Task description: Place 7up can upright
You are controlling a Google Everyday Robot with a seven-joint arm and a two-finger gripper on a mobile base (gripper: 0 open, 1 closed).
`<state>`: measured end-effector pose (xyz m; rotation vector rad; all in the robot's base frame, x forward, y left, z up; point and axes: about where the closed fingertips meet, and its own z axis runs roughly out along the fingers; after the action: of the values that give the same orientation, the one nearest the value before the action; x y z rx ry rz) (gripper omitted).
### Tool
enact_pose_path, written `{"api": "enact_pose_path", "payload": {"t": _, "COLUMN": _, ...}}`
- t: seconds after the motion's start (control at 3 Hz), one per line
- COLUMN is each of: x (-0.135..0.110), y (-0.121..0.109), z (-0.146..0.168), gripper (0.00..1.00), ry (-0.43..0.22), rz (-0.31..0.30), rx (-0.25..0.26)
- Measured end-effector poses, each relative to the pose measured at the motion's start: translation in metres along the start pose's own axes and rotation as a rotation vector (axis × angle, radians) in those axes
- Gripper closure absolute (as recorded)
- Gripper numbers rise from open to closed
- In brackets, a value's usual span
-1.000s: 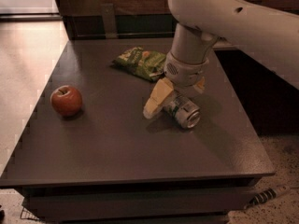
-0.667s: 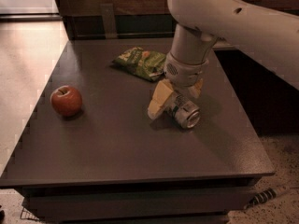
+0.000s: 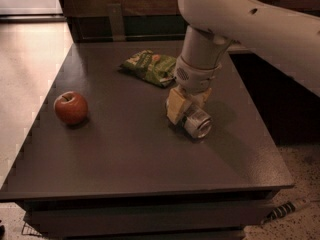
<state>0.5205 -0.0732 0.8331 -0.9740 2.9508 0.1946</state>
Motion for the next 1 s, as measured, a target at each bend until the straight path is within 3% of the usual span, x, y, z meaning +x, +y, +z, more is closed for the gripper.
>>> {"api": "enact_pose_path", "payload": {"t": 0.33, "x": -0.0009, "y": 0.0005, "z": 0.0003, "gripper": 0.94, "ry": -0.003, "rz": -0.001, "rx": 0.001}}
{"api": "enact_pose_path", "payload": {"t": 0.67, "x": -0.0015, "y": 0.0008, "z": 0.0005, "gripper": 1.00, "ry": -0.006, "rz": -0.002, "rx": 0.001}}
{"api": "enact_pose_path", "payload": {"t": 1.0, "x": -0.0025, "y": 0.0007, "z": -0.0026, "gripper": 1.00, "ry": -0.006, "rz": -0.007, "rx": 0.012}}
